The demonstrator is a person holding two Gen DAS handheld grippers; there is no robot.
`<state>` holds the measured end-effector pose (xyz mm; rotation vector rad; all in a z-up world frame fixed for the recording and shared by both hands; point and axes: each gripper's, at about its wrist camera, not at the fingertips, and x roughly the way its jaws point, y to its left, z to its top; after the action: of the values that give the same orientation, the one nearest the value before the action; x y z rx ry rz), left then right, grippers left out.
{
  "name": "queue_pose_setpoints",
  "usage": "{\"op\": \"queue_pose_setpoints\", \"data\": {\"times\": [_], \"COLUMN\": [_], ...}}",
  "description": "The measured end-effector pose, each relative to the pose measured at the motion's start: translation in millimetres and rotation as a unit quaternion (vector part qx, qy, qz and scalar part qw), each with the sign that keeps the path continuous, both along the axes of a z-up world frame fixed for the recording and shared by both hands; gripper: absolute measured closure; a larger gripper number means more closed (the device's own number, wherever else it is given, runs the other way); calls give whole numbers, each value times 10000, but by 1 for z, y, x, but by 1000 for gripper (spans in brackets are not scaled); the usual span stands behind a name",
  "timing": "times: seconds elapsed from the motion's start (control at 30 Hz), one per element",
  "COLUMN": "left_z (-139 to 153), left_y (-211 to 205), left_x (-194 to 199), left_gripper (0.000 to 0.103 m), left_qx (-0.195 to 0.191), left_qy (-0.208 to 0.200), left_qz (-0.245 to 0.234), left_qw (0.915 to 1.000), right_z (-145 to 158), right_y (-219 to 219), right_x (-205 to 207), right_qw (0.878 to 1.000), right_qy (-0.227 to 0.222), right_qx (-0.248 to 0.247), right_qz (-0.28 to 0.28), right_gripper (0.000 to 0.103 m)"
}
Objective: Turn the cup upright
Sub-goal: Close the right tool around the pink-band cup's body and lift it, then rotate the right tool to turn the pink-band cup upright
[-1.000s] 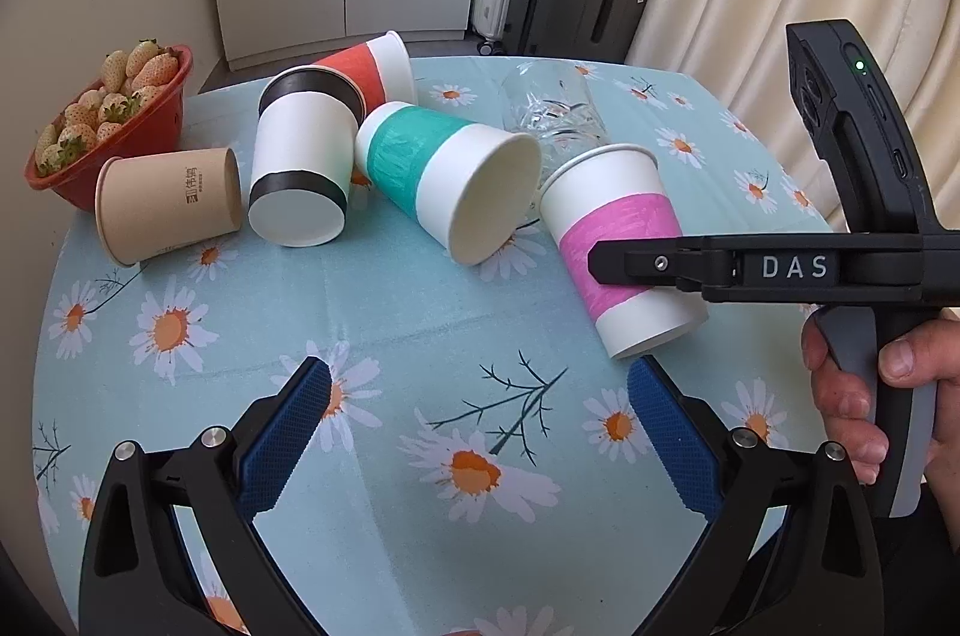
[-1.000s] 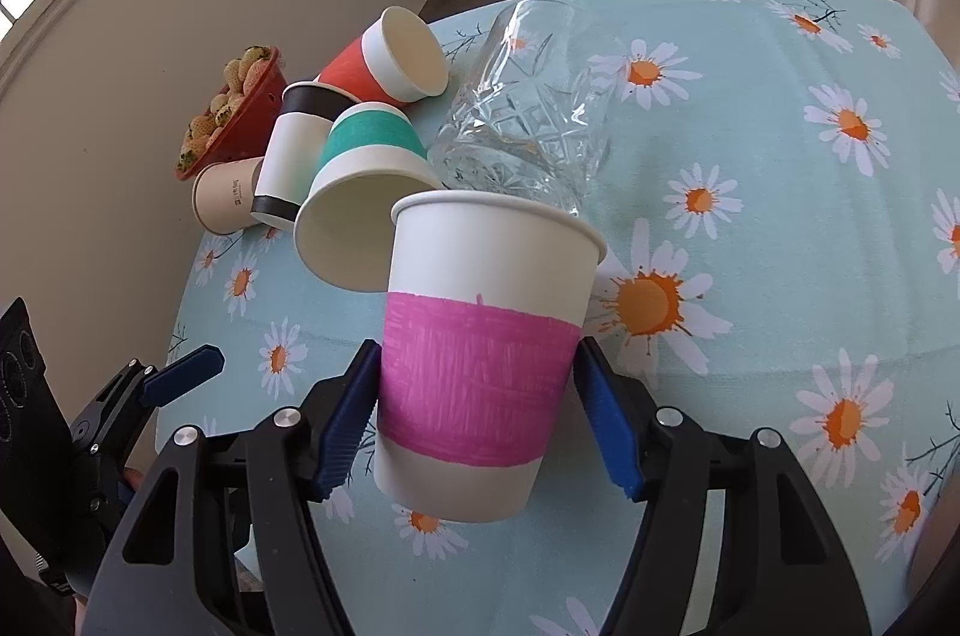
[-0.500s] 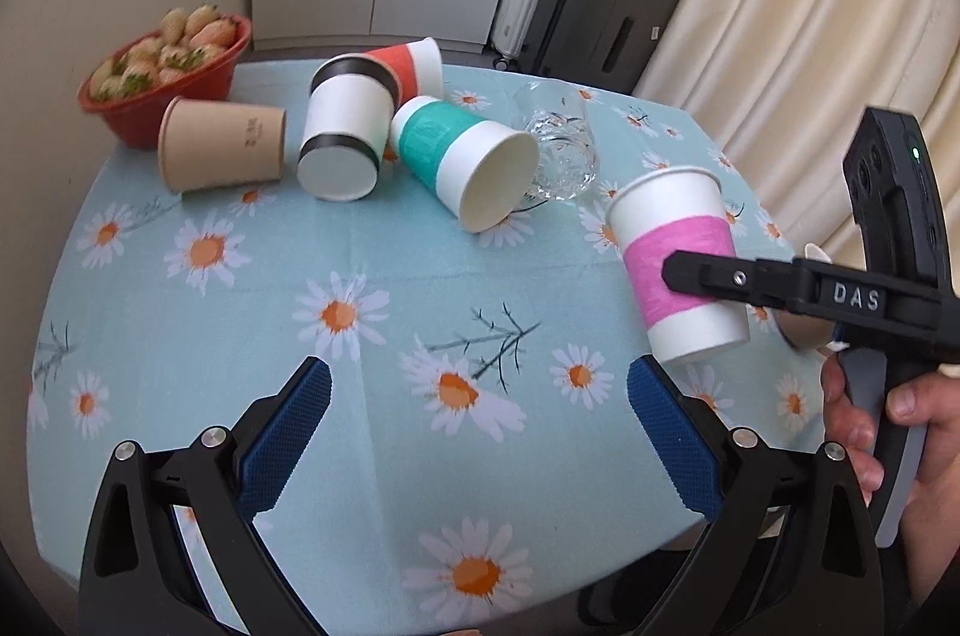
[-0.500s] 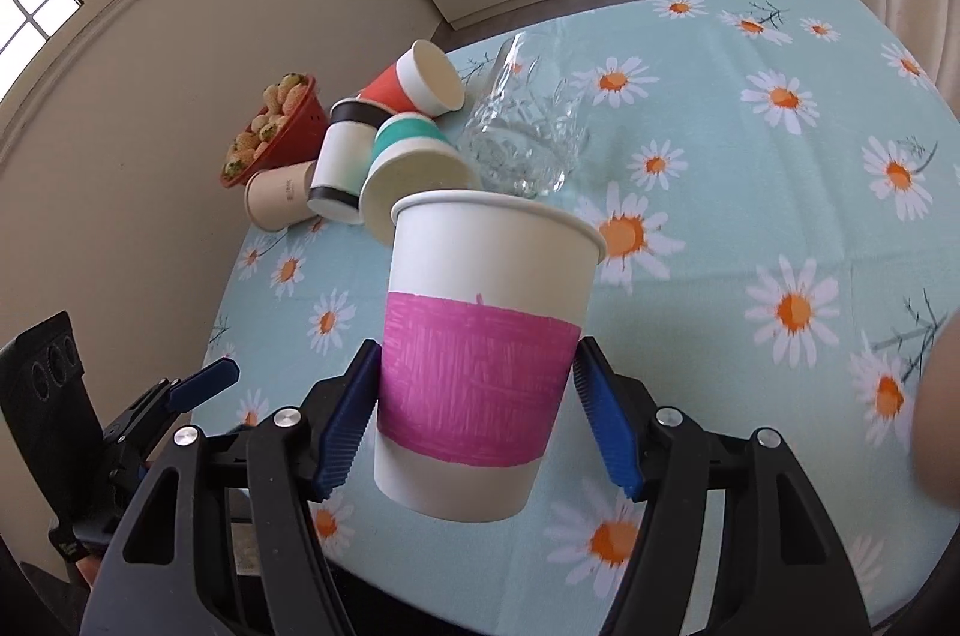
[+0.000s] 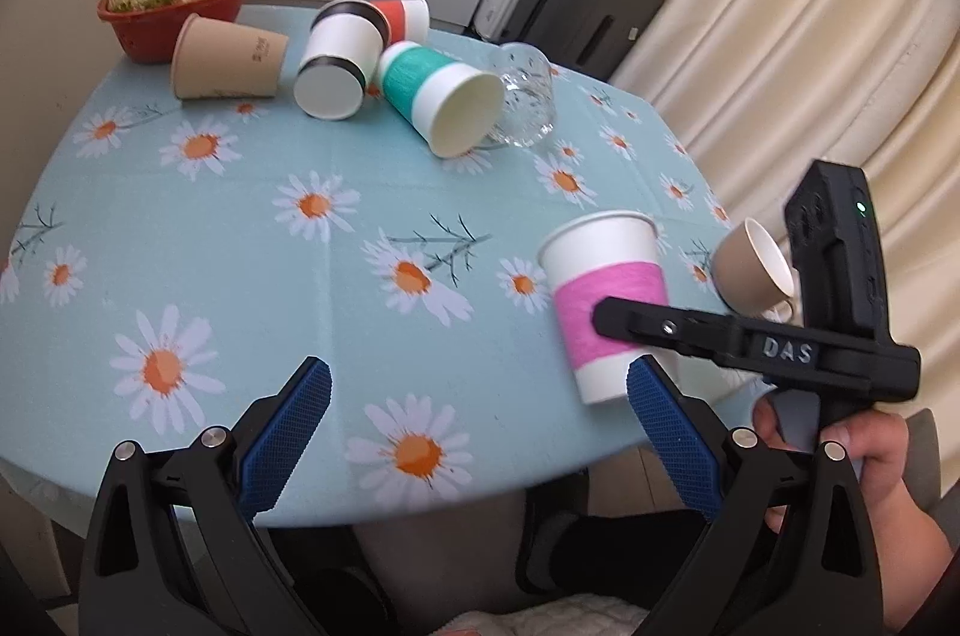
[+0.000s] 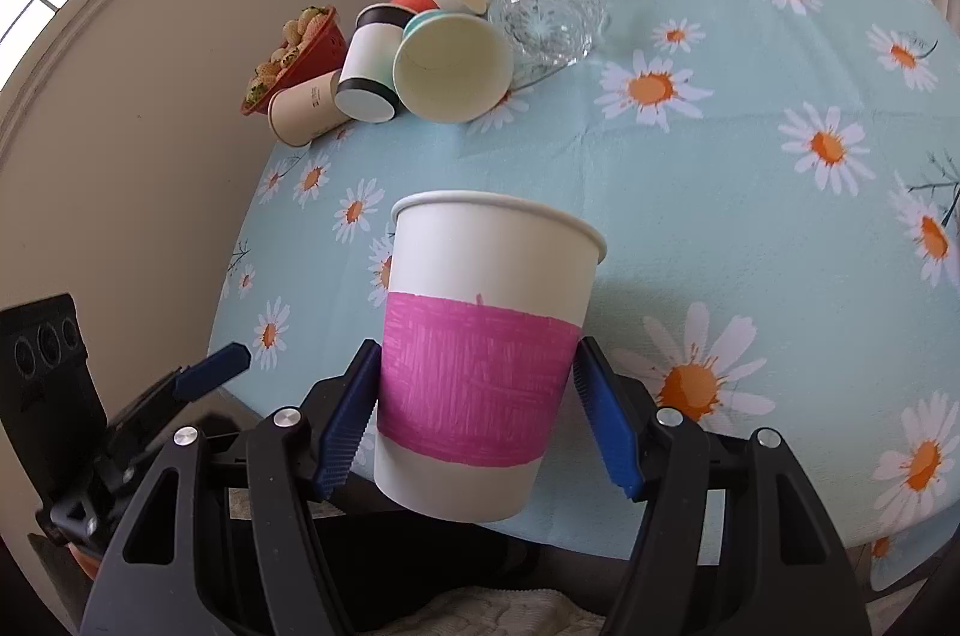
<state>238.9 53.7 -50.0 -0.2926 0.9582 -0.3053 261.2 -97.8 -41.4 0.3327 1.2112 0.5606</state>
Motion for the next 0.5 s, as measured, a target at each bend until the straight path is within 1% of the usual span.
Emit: {"op": "queue_pose_setpoints", "data": {"times": [0.1,0.17,0.27,0.37,0.5], "left_z": [-5,-7,-8,-9,-4], "left_y": [-3,-4,-6,-9,-15], "left_x": [-3,-2,0,4,10], "left_gripper": [7,7,7,7,7], "left_qx": [49,63,129,148,140], "left_qy": [94,133,190,218,217], "left_qz": [-27,-32,-39,-62,-113], "left_qw": [9999,9999,9997,9996,9996], "right_z": [-8,-13,-13,-13,-3], "right_y": [3,3,0,-4,-14], "right_x": [5,7,8,8,7], "right_qw": [9998,9995,9994,9988,9988], "right_qy": [167,301,323,415,298], "right_qx": [5,108,101,256,383], "right_qz": [50,84,26,54,-14], "right_gripper": [37,37,37,37,35]}}
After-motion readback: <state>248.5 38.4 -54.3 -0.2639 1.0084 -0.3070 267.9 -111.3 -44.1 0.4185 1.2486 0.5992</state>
